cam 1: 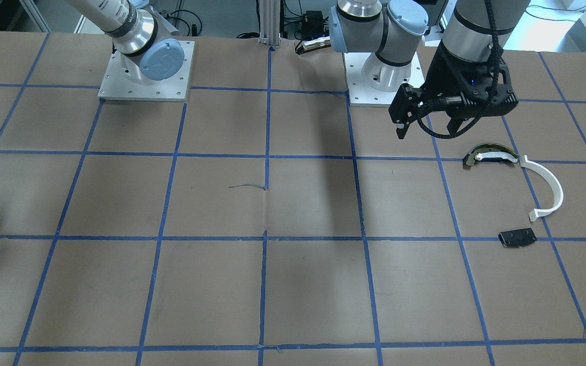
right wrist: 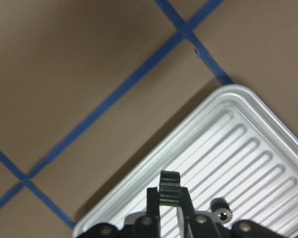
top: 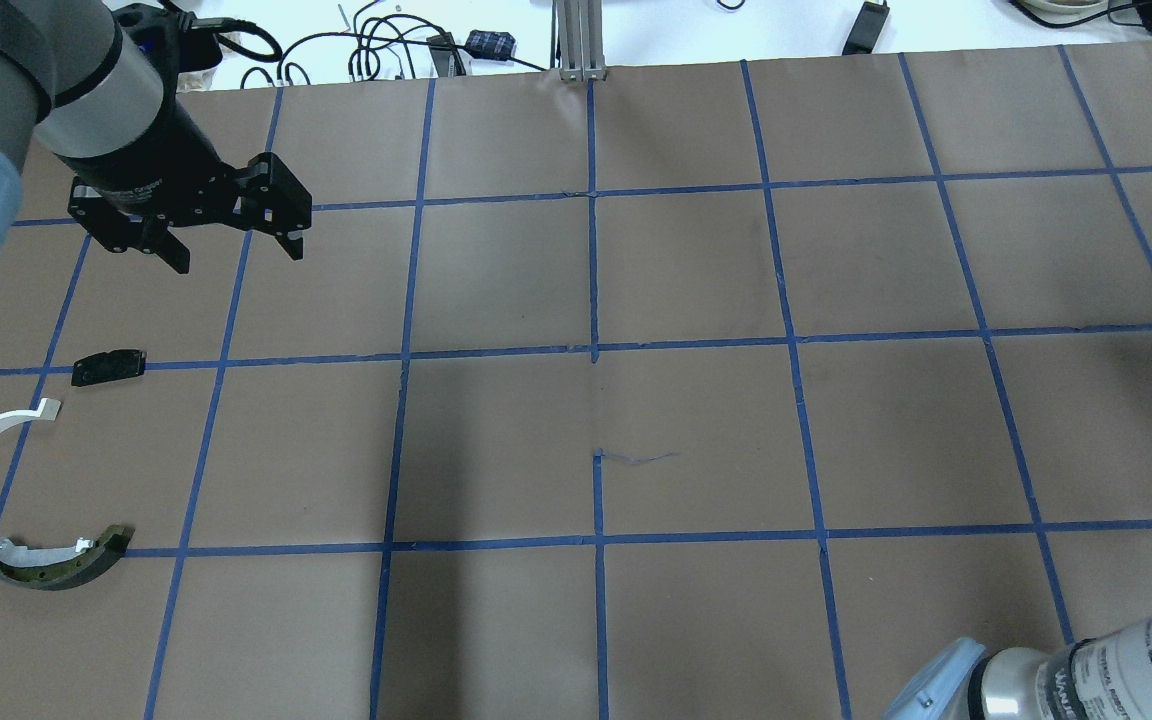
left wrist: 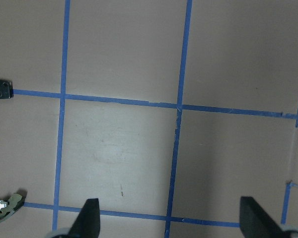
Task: Place bearing gear from tray to pile
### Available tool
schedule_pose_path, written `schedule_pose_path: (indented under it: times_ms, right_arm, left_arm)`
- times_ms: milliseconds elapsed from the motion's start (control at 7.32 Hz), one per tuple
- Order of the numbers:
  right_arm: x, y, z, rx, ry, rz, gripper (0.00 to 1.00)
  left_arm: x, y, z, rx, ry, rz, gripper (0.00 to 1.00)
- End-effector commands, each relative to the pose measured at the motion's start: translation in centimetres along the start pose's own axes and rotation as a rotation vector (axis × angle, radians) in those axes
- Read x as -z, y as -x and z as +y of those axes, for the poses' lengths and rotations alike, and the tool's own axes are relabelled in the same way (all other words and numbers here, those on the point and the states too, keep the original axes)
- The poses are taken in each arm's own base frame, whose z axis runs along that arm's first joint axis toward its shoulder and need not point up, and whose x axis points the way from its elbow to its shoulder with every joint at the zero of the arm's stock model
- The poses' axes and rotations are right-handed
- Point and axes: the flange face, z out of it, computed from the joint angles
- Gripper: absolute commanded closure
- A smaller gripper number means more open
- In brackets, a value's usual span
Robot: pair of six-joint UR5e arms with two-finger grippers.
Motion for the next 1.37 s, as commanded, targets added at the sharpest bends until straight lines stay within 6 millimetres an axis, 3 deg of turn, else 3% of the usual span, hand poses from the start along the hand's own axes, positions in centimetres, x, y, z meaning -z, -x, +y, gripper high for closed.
schedule_pose_path:
  times_ms: [0, 273, 546, 820, 956, 1093, 1230]
  right_arm:
    - [7.6, 7.0, -8.9, -0.127, 0.020, -0.065, 0.98]
    - [14.1, 16.9, -19.0, -0.278, 0.061, -0.084, 0.97]
    - [15.3, 25.9, -30.3, -0.336, 0.108, -0.066, 0.97]
    - [14.1, 34.0, -38.7, -0.429, 0.118, -0.059, 0.97]
    - [12.4, 37.2, -43.0, -0.499, 0.084, -0.096, 0.97]
    - [10.2, 41.1, -47.8, -0.520, 0.049, -0.088, 0.97]
    - [6.2, 45.6, -52.8, -0.440, 0.034, -0.049, 0.97]
  left_arm:
    - [-0.1, 0.0, 0.0, 0.000, 0.000, 0.002, 0.00]
    - [-0.1, 0.1, 0.0, 0.000, 0.002, 0.002, 0.00]
    - [0.0, 0.0, 0.1, -0.001, -0.001, 0.002, 0.00]
    - [0.1, 0.1, 0.0, 0.000, -0.003, 0.002, 0.00]
    - [0.1, 0.1, 0.0, 0.002, -0.003, 0.001, 0.00]
    - [0.1, 0.1, 0.0, 0.000, -0.004, 0.002, 0.00]
    - [0.1, 0.1, 0.0, 0.000, -0.003, 0.001, 0.00]
